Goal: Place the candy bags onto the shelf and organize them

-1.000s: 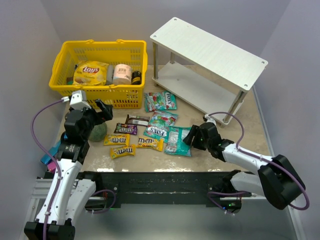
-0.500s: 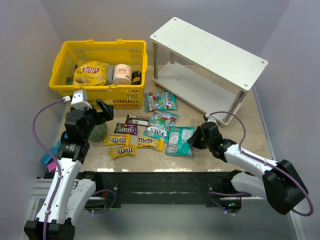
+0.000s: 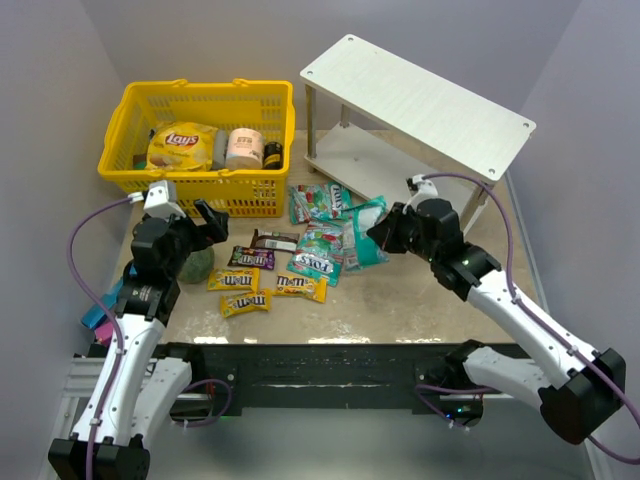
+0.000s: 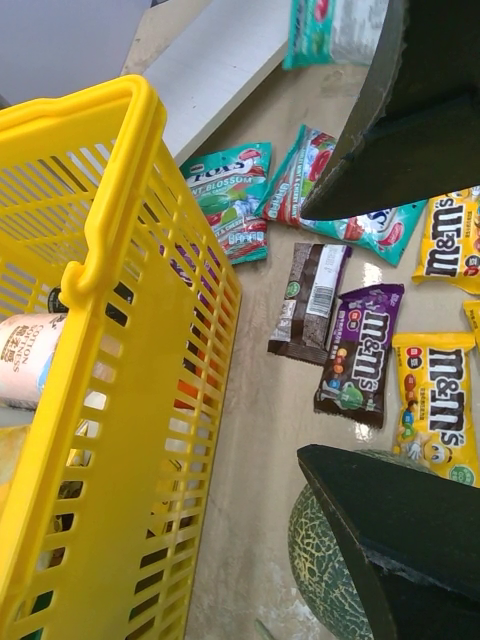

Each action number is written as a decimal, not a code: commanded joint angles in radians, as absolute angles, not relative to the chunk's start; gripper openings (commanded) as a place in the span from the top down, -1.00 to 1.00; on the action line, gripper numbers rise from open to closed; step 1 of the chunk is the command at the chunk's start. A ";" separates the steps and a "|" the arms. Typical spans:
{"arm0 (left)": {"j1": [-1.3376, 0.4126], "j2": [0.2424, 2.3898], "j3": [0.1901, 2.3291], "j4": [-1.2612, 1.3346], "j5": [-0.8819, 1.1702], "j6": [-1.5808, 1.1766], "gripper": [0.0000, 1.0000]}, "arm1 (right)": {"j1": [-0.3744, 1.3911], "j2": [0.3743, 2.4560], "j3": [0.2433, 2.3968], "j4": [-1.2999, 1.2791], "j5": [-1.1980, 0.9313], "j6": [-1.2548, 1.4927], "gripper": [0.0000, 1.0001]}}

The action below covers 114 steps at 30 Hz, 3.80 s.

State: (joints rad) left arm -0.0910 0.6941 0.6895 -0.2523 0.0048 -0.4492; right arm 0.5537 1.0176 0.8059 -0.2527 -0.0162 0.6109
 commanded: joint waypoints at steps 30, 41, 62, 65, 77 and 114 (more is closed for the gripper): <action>-0.084 0.735 0.686 -0.225 0.080 -0.437 -0.99 | 0.396 2.041 2.334 -0.058 0.259 0.638 1.00; -0.084 0.746 0.684 -0.221 0.089 -0.443 -0.99 | 0.380 1.971 2.161 -0.090 0.413 0.701 -0.06; -0.084 0.756 0.690 -0.229 0.078 -0.440 -0.99 | 0.325 2.135 2.393 -0.219 0.233 0.695 -0.29; -0.084 0.755 0.690 -0.232 0.072 -0.440 -0.99 | 0.311 2.164 2.416 -0.204 0.196 0.701 -0.20; -0.083 0.756 0.692 -0.235 0.066 -0.440 -0.99 | 0.299 2.201 2.430 -0.164 0.084 0.742 0.08; -0.081 0.759 0.690 -0.232 0.074 -0.448 -0.99 | 0.310 1.971 2.071 -0.112 0.252 0.896 0.52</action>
State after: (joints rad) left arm -0.0891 0.7620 0.6888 -0.2562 0.0666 -0.4515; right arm 0.3012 1.9961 2.0727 -0.0914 0.2447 0.8833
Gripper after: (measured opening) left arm 0.994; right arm 0.198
